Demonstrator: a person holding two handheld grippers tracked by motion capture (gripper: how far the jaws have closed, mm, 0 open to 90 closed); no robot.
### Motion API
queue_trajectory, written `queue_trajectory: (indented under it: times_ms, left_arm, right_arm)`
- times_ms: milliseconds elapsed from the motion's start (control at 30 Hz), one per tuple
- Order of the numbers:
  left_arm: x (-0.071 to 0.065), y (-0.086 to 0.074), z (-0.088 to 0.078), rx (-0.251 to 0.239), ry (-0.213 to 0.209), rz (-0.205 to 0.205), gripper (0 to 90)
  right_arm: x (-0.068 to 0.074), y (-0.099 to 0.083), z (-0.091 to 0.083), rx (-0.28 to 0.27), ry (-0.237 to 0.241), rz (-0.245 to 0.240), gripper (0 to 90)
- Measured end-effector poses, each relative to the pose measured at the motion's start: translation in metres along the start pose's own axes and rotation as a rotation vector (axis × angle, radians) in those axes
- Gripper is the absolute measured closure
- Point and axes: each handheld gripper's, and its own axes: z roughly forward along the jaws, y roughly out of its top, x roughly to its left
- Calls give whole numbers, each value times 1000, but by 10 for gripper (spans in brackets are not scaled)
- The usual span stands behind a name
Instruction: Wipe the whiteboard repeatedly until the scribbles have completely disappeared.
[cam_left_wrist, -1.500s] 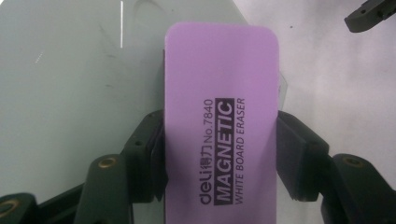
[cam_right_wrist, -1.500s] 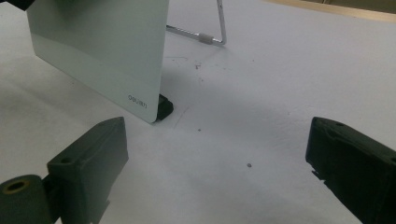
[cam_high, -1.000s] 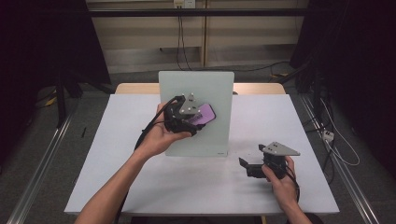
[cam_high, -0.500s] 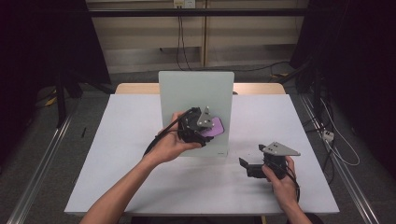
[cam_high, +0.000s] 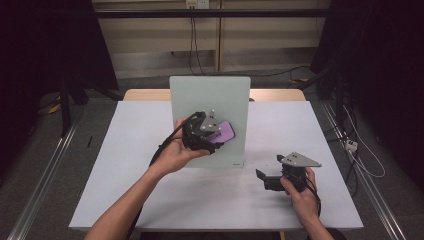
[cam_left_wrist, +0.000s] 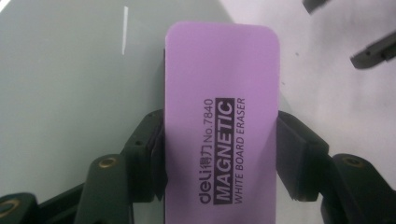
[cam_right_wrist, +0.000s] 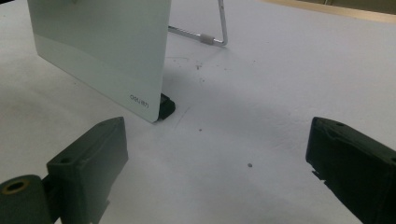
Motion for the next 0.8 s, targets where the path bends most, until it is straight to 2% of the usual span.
queue_trajectory:
  times_ms: [67,233,433,633,800]
  left_arm:
    - [7,-1,-8,-22,8,-23,409]
    - [16,-6,-19,-44,26,-38,409]
    - [9,-12,-15,-26,38,-14,409]
    - [2,-25,-9,-17,11,-19,409]
    - [-5,-35,-2,14,-25,-11,409]
  right_arm:
    - [0,0,0,1,1,-2,54]
    - [1,0,0,3,2,2,54]
    - [1,0,0,3,2,1,54]
    - [1,0,0,2,1,1,54]
    - [1,0,1,5,0,-3,54]
